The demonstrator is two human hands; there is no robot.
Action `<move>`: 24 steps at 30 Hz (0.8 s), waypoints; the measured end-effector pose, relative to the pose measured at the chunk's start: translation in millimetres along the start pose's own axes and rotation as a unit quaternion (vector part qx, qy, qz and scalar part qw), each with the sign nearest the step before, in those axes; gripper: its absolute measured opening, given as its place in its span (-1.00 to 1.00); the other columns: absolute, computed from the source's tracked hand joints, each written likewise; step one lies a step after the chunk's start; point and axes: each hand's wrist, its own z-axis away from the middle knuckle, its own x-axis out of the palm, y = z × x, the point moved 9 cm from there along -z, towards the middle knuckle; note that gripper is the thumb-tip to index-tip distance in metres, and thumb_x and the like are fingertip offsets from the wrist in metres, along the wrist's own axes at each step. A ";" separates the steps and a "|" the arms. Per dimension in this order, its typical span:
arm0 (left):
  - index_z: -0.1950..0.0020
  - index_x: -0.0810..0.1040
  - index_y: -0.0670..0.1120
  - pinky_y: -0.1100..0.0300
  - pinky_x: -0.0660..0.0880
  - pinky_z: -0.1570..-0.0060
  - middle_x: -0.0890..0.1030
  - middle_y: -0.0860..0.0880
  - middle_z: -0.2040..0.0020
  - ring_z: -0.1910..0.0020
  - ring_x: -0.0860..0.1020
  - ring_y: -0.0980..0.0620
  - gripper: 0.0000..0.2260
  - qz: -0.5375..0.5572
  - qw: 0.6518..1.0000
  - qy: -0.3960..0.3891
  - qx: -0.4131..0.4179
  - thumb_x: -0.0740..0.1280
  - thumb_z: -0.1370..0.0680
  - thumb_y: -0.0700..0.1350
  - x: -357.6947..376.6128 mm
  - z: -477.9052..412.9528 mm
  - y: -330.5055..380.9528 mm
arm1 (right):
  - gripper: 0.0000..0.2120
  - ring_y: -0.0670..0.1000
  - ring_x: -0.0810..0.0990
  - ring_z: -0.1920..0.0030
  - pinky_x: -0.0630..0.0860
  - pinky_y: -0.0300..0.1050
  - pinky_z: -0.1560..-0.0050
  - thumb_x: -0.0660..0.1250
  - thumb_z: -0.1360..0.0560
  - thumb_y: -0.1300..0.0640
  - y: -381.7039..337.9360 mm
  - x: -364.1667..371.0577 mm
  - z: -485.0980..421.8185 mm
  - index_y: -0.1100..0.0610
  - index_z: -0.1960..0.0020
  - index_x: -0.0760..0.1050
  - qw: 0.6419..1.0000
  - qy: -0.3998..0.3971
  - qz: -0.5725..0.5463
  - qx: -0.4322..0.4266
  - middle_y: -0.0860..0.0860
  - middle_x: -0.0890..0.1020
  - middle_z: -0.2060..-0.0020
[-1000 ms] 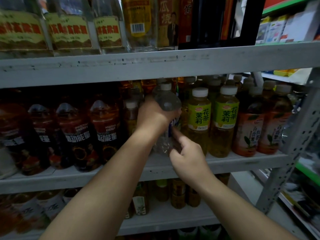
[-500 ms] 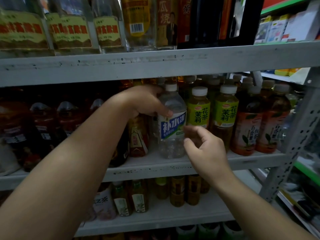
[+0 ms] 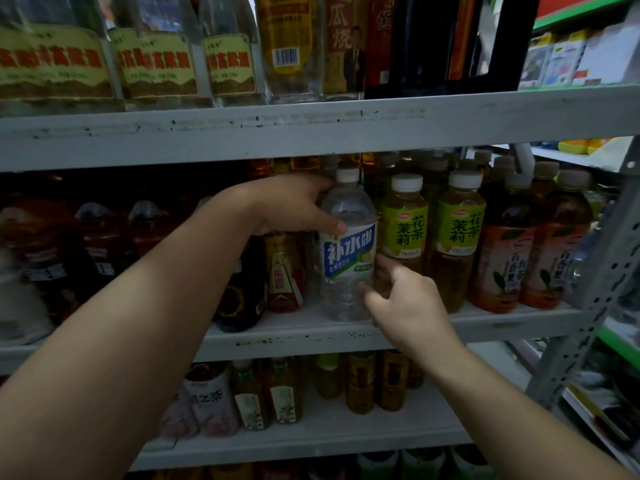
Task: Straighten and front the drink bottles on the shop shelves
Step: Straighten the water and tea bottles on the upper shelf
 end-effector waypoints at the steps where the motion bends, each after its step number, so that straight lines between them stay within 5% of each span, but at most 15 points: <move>1: -0.34 0.47 0.04 0.17 0.50 -0.17 0.59 0.10 -0.20 -0.15 0.55 0.15 -0.51 -0.006 1.000 0.008 0.002 0.49 -0.43 -0.06 0.1 0.3 -0.1 | -0.56 -0.05 0.62 0.13 0.61 -0.11 0.09 0.35 -0.50 -0.01 -0.1 1.4 -0.1 -0.08 -0.36 0.40 1.000 0.002 0.001 0.002 -0.12 0.62 -0.07; 7: -0.26 0.49 0.17 0.34 0.50 0.05 0.61 0.22 -0.07 0.00 0.56 0.33 -0.59 -0.027 0.998 0.056 0.016 0.47 -0.44 0.07 -0.3 3.8 0.2 | -0.60 -0.09 0.61 0.18 0.48 -0.28 0.18 0.35 -0.50 0.01 3.2 2.8 -2.5 -0.07 -0.33 0.43 0.999 0.030 0.020 -0.006 -0.12 0.63 -0.04; 11: -0.24 0.49 0.18 0.53 0.46 0.25 0.60 0.28 0.02 0.10 0.53 0.47 -0.63 0.005 0.998 0.065 0.026 0.45 -0.47 0.03 3.9 8.5 1.9 | -0.66 -0.06 0.57 0.01 0.45 -0.28 0.07 0.32 -0.52 0.06 5.4 0.1 -7.8 -0.06 -0.29 0.47 0.998 0.053 0.011 -0.007 -0.07 0.64 -0.07; 15: -0.29 0.49 0.15 0.45 0.51 0.08 0.59 0.24 -0.08 0.02 0.53 0.38 -0.57 -0.047 0.988 0.140 0.039 0.46 -0.44 0.09 -4.4 20.7 1.7 | -0.62 -0.17 0.50 0.08 0.27 -0.63 0.25 0.36 -0.50 0.11 -1.3 -9.8 3.6 0.04 -0.31 0.47 0.991 0.129 0.002 -0.042 -0.07 0.61 -0.03; 17: -0.32 0.50 0.08 0.41 0.47 -0.03 0.56 0.21 -0.15 -0.09 0.52 0.29 -0.53 -0.067 0.976 0.203 0.042 0.46 -0.43 0.10 -18.2 34.3 1.3 | -0.63 -0.18 0.49 0.06 0.29 -0.66 0.15 0.37 -0.47 0.19 -17.9 -17.8 15.1 0.14 -0.27 0.48 0.978 0.180 -0.013 -0.108 -0.02 0.59 -0.01; 21: -0.25 0.56 -0.02 0.59 0.39 0.05 0.59 0.18 -0.03 0.03 0.53 0.37 -0.60 -0.104 0.933 0.331 0.091 0.45 -0.45 0.05 -51.1 83.6 2.0 | -0.76 -0.11 0.52 0.14 0.44 -0.43 0.07 0.37 -0.45 0.30 -78.0 -14.2 32.5 0.24 -0.12 0.55 0.939 0.184 -0.013 -0.289 0.04 0.59 0.10; 24: -0.13 0.62 -0.02 0.43 0.50 0.06 0.60 0.19 0.09 0.09 0.56 0.34 -0.76 -0.153 0.885 0.428 0.103 0.44 -0.47 -0.04 -64.2 127.9 -9.0 | -0.80 0.02 0.57 0.09 0.52 -0.14 0.07 0.34 -0.47 0.25 -127.5 4.0 21.8 0.22 -0.09 0.56 0.928 0.107 0.007 -0.356 0.08 0.60 0.08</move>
